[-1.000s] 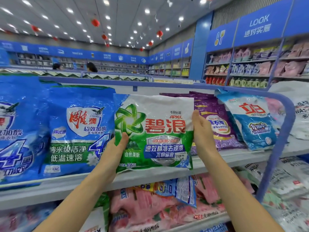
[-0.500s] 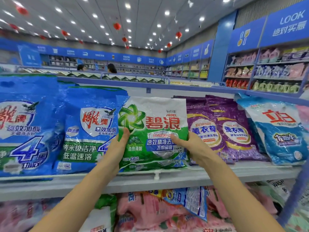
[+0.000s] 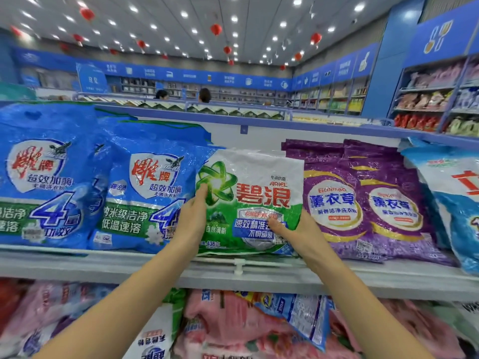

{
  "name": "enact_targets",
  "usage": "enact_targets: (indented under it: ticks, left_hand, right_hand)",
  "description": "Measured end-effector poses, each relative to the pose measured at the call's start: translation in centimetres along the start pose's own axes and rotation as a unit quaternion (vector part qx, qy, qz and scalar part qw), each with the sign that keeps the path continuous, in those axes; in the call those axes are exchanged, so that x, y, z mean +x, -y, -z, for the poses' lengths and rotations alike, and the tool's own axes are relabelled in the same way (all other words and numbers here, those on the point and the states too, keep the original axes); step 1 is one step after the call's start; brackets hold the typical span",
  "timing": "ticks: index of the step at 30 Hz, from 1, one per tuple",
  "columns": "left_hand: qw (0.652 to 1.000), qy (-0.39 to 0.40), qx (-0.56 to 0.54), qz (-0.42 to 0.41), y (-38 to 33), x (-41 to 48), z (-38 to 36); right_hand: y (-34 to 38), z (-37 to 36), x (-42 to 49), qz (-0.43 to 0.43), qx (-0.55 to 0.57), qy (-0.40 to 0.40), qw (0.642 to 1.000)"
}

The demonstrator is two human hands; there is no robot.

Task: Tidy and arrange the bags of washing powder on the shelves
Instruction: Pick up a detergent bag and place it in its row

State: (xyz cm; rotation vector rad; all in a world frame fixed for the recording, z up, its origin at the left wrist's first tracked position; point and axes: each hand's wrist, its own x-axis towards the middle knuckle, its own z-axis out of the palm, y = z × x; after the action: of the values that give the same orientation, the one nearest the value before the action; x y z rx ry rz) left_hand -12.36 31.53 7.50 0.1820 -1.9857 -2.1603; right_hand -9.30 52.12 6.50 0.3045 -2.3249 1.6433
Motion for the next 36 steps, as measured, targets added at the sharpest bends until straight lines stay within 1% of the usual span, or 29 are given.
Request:
enact_targets:
  ticks: [3,6,8,10,12,14,17,19,23,26,28,31,34,36]
  left_hand:
    - [0.996,-0.039,0.058,-0.057,-0.1,0.6,-0.8]
    - [0.989,-0.047,0.108,-0.094,0.2,0.4,-0.9]
    - [0.982,-0.05,0.144,-0.11,0.5,0.0,-0.4]
    - [0.975,-0.041,0.183,-0.122,1.0,-0.2,0.3]
    - [0.975,-0.035,0.174,-0.134,1.2,-0.3,0.7]
    - [0.977,-0.042,0.155,-0.139,1.0,-0.3,0.7]
    - [0.975,-0.073,0.137,-0.159,0.9,-0.4,0.2]
    - [0.971,-0.104,0.124,-0.175,0.9,-0.4,0.0]
    - [0.965,-0.152,0.111,-0.185,1.1,-0.1,-0.2]
    - [0.968,-0.146,0.096,-0.181,1.1,0.1,-0.4]
    - [0.97,-0.128,0.087,-0.187,0.7,-0.4,-0.3]
    - [0.962,-0.091,0.09,-0.242,-0.4,-1.9,0.2]
    - [0.921,-0.102,0.134,-0.351,-1.1,-4.3,1.4]
    - [0.899,-0.105,0.136,-0.402,-0.5,-6.0,2.7]
  right_hand:
    - [-0.3,-0.1,0.9,0.01,0.013,0.004,1.0]
    - [-1.1,-0.2,1.0,0.013,0.016,0.003,1.0]
    - [-1.5,-0.1,0.5,0.01,0.016,0.018,1.0]
    - [-1.7,0.3,0.0,-0.002,0.019,0.023,1.0]
    - [-1.3,0.4,-0.2,-0.01,0.035,0.001,0.999]
    - [-0.9,-0.1,0.2,-0.008,0.065,-0.046,0.997]
    - [-0.3,-1.2,0.7,-0.044,0.123,-0.121,0.984]
    - [-0.1,-1.6,1.1,-0.075,0.151,-0.148,0.974]
    - [-0.2,-1.7,1.3,-0.085,0.155,-0.158,0.971]
    - [-0.2,-1.1,1.0,-0.082,0.144,-0.144,0.976]
    - [0.2,-0.1,0.6,-0.061,0.125,-0.156,0.978]
    - [0.9,1.7,-0.7,0.029,0.081,-0.212,0.974]
    - [1.5,3.3,-3.7,0.15,0.028,-0.234,0.96]
    - [1.1,4.1,-6.2,0.195,0.006,-0.23,0.953]
